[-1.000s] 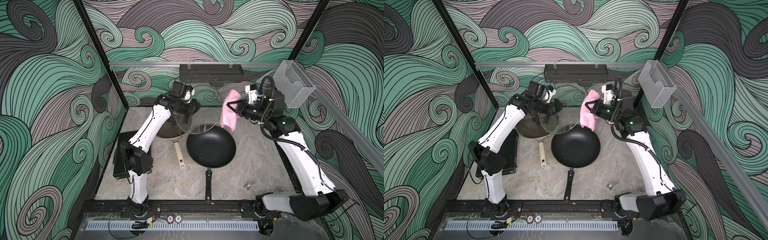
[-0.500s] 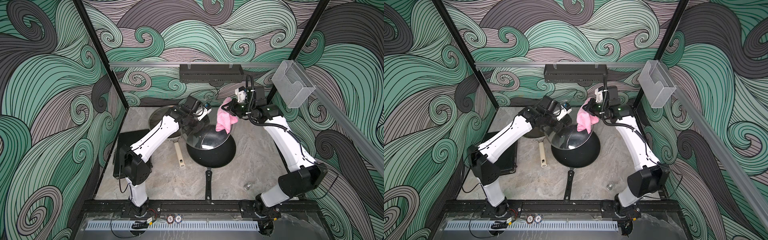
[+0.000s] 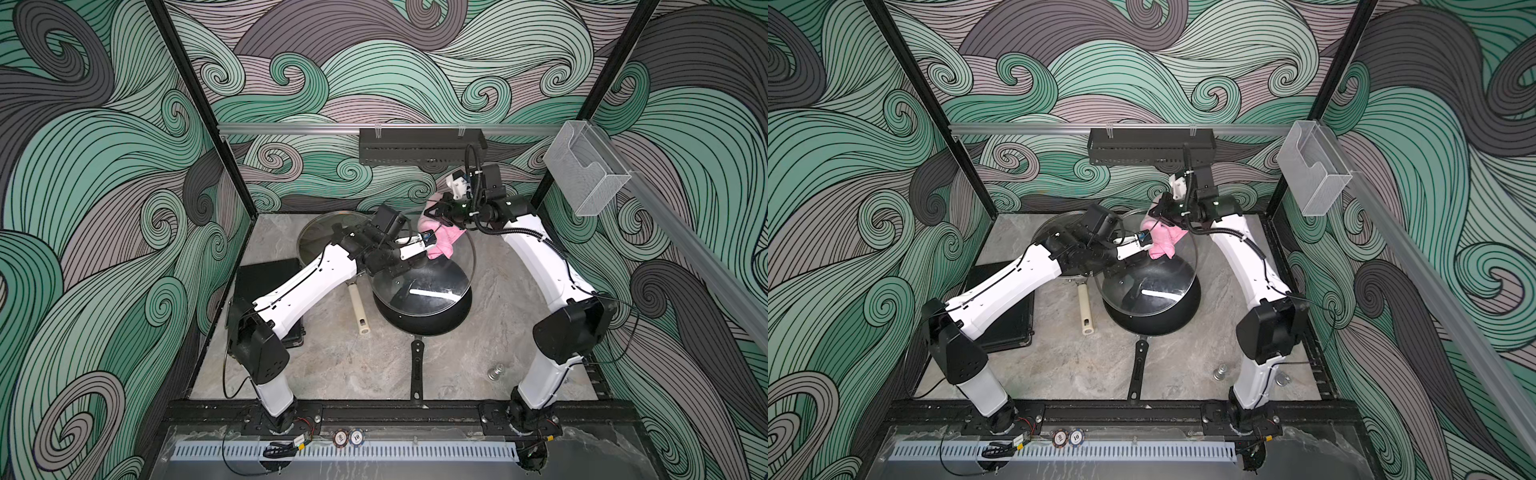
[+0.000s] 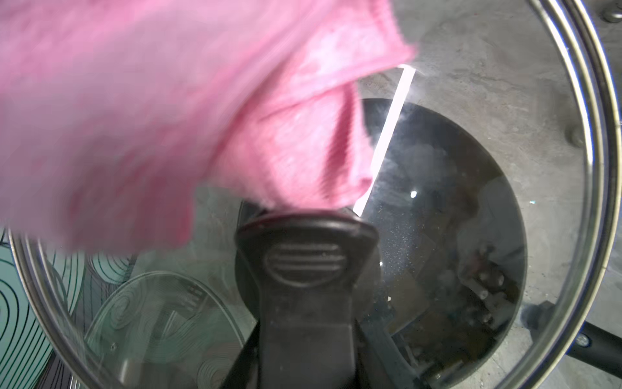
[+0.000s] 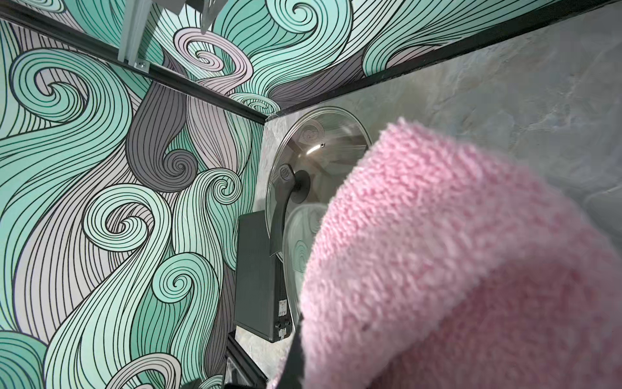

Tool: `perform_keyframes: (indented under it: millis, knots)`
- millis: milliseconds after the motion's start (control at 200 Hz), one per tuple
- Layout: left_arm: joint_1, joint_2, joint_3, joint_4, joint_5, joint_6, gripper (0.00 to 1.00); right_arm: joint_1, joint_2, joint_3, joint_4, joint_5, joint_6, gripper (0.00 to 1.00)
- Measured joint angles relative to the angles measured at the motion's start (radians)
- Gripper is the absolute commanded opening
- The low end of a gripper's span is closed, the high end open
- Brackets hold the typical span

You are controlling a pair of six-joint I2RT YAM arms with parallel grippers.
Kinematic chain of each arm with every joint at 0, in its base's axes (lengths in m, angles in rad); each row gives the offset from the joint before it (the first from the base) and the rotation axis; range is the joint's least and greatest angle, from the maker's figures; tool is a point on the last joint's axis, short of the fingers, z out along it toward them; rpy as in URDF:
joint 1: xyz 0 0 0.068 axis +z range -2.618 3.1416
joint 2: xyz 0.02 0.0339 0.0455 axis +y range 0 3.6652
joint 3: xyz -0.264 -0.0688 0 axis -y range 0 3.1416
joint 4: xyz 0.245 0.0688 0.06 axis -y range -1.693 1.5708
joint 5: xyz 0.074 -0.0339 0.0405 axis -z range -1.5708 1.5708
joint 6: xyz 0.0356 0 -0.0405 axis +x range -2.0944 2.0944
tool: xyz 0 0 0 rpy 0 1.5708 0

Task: Wipe the pot lid with a cloth
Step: Wipe the pot lid.

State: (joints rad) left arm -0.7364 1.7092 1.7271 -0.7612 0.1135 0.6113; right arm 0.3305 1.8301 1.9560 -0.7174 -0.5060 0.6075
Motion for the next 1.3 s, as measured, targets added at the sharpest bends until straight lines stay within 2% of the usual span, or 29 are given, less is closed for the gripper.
perform_keyframes:
  millis: [175, 320, 510, 680, 810, 961, 1151, 1301]
  knots:
    - [-0.012, 0.000, 0.000, 0.019, 0.004, 0.006, 0.00, 0.032, 0.076, 0.061, 0.021, -0.026, 0.010, 0.00]
    - [-0.012, 0.000, 0.000, 0.018, -0.028, -0.012, 0.00, 0.036, 0.074, 0.050, 0.035, -0.012, 0.015, 0.00]
    - [-0.019, 0.002, 0.000, 0.037, -0.061, -0.073, 0.00, -0.006, -0.027, -0.049, 0.046, 0.020, 0.020, 0.00]
    - [-0.008, 0.032, 0.057, 0.043, -0.105, -0.233, 0.00, -0.045, -0.178, -0.186, 0.068, 0.084, 0.020, 0.00]
    - [0.000, 0.105, 0.198, 0.021, -0.179, -0.412, 0.00, -0.051, -0.301, -0.317, 0.137, 0.126, 0.034, 0.00]
    - [0.003, 0.194, 0.379, -0.011, -0.272, -0.715, 0.00, -0.037, -0.393, -0.464, 0.277, 0.144, 0.071, 0.00]
    - [0.003, 0.199, 0.393, -0.046, -0.351, -1.102, 0.00, -0.005, -0.399, -0.556, 0.454, 0.149, 0.085, 0.00]
    - [0.007, 0.214, 0.413, -0.091, -0.389, -1.340, 0.00, 0.034, -0.393, -0.626, 0.579, 0.135, 0.112, 0.00]
